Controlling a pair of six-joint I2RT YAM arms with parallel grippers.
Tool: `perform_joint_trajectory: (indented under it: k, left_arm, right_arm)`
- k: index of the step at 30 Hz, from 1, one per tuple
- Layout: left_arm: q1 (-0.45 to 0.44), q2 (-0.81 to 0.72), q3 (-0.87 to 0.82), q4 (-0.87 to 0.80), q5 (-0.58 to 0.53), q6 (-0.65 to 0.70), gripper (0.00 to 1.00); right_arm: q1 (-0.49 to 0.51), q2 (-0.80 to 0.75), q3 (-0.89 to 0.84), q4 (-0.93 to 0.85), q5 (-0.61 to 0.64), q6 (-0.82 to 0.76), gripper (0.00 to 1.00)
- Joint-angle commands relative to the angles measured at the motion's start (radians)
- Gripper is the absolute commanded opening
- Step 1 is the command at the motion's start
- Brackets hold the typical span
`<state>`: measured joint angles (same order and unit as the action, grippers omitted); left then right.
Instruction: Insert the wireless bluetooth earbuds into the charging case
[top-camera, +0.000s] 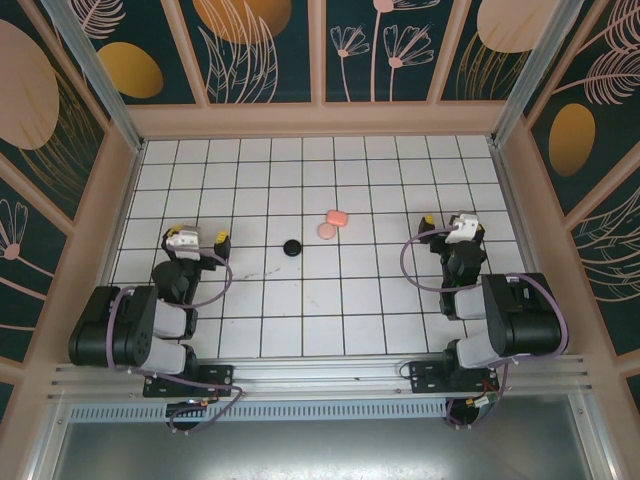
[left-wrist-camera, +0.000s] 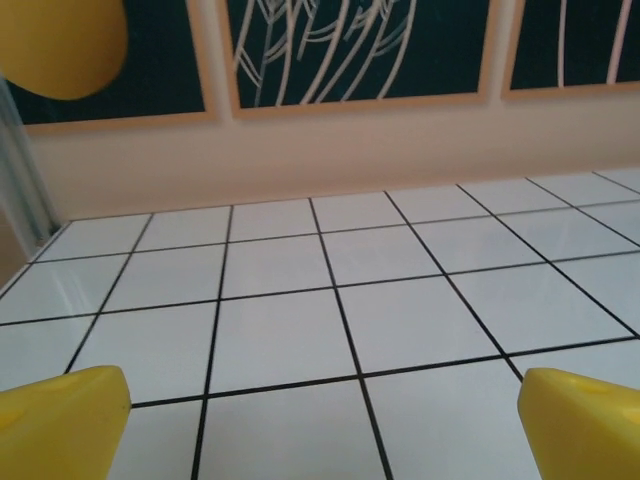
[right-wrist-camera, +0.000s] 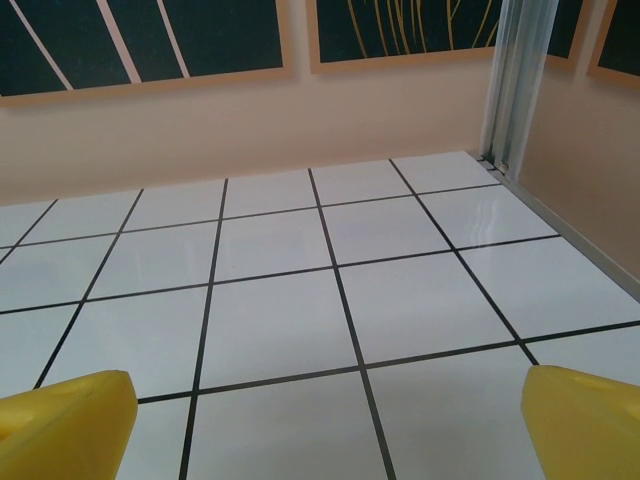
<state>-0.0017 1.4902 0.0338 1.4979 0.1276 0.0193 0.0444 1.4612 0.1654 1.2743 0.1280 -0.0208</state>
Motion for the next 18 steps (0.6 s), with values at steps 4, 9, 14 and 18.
perform_joint_trajectory:
  k: [4,9,14,18]
  left_arm:
    - [0.009,0.018,0.073,-0.002,0.022,-0.014,0.99]
    - [0.034,0.029,0.181,-0.187,0.011,-0.049,0.99]
    - [0.036,0.036,0.209,-0.23,-0.107,-0.091,0.99]
    - [0.036,0.029,0.197,-0.215,-0.128,-0.095,0.99]
  right_arm:
    - [-0.017,0.035,-0.022,0.105,-0.049,-0.005,0.99]
    - [-0.048,0.078,0.049,0.012,-0.105,0.013,0.99]
    - [-0.106,0.08,0.077,-0.043,-0.201,0.048,0.99]
    - [-0.086,0.08,0.074,-0.039,-0.164,0.037,0.99]
